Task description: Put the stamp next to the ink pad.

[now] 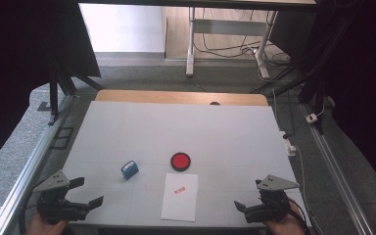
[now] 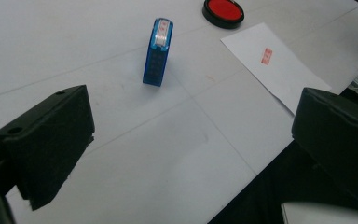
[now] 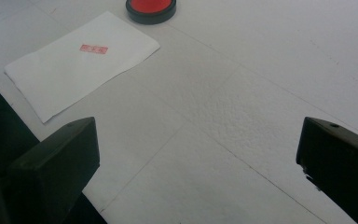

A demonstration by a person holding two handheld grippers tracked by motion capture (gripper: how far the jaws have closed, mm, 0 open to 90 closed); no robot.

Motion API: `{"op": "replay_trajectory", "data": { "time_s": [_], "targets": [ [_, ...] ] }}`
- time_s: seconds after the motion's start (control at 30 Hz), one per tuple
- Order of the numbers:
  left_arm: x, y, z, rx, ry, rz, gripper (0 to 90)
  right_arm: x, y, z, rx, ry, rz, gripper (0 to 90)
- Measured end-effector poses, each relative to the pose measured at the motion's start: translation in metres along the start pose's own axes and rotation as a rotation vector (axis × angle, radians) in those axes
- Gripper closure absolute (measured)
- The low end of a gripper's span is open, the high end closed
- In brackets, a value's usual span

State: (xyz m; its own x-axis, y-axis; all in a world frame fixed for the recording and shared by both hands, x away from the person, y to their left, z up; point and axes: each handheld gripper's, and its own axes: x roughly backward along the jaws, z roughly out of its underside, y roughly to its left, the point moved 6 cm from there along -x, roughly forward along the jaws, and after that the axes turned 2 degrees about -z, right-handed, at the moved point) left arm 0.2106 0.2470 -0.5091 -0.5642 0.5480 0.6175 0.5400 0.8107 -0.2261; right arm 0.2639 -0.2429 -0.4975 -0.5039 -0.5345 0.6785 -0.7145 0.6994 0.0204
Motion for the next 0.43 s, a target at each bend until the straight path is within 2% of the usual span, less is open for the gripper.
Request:
{"op": "replay_trajectory", "data": {
  "time_s": [0.13,0.27,0.37,0.43],
  "targets": [
    [-0.0037,0.0,0.0056,-0.005,0.044,-0.018,0.0,0.001,0.0001,0.0007,0.002,0.003,0.003,0.0],
    [-0.0058,-0.0007,0.0061,-0.015,0.064,-0.042,0.0,0.0011,0.0002,0.0009,-0.004,0.004,0.004,0.0],
    [-0.0083,-0.0017,0.0066,-0.024,0.088,-0.046,0.0,0.0009,0.0003,0.0008,-0.001,0.005,0.004,0.0],
    [-0.0089,-0.002,0.0057,-0.025,0.086,-0.042,0.0,0.0007,-0.0001,0.0012,0.0,0.007,0.006,0.0]
  ]
}}
